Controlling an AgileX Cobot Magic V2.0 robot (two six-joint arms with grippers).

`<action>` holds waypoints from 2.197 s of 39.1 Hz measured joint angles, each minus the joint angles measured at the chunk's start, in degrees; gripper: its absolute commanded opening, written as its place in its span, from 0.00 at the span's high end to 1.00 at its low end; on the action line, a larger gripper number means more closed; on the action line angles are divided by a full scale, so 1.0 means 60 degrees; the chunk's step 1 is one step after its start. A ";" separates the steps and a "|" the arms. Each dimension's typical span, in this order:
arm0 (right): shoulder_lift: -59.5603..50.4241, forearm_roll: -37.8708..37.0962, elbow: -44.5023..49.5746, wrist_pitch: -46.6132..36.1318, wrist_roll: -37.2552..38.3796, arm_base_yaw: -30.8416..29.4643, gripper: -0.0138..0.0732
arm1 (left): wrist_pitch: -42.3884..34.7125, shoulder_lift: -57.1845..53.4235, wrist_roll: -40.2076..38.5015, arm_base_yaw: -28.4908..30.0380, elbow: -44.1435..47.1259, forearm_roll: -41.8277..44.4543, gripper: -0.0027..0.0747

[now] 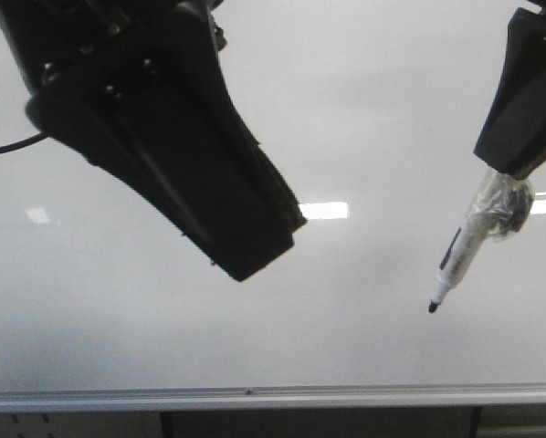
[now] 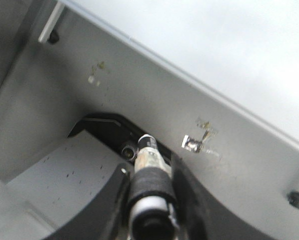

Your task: Write number 0 on whiteboard

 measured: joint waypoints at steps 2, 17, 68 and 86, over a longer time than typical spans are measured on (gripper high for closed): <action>0.0000 -0.0013 -0.0106 -0.0245 0.0053 0.0000 0.92 | 0.0000 0.0000 0.0000 0.0000 0.0000 0.0000 0.99; 0.1219 -0.1914 -0.4375 -0.0275 0.1154 0.0000 0.91 | 0.0000 0.0000 0.0000 0.0000 0.0000 0.0000 0.99; 0.3968 -0.1991 -0.6759 -0.0349 0.1249 0.0000 0.91 | 0.0000 0.0000 0.0000 0.0000 0.0000 0.0000 0.99; 0.4647 -0.2177 -0.6759 -0.0176 0.1308 0.0015 0.91 | 0.0000 0.0000 0.0000 0.0000 0.0000 0.0000 0.99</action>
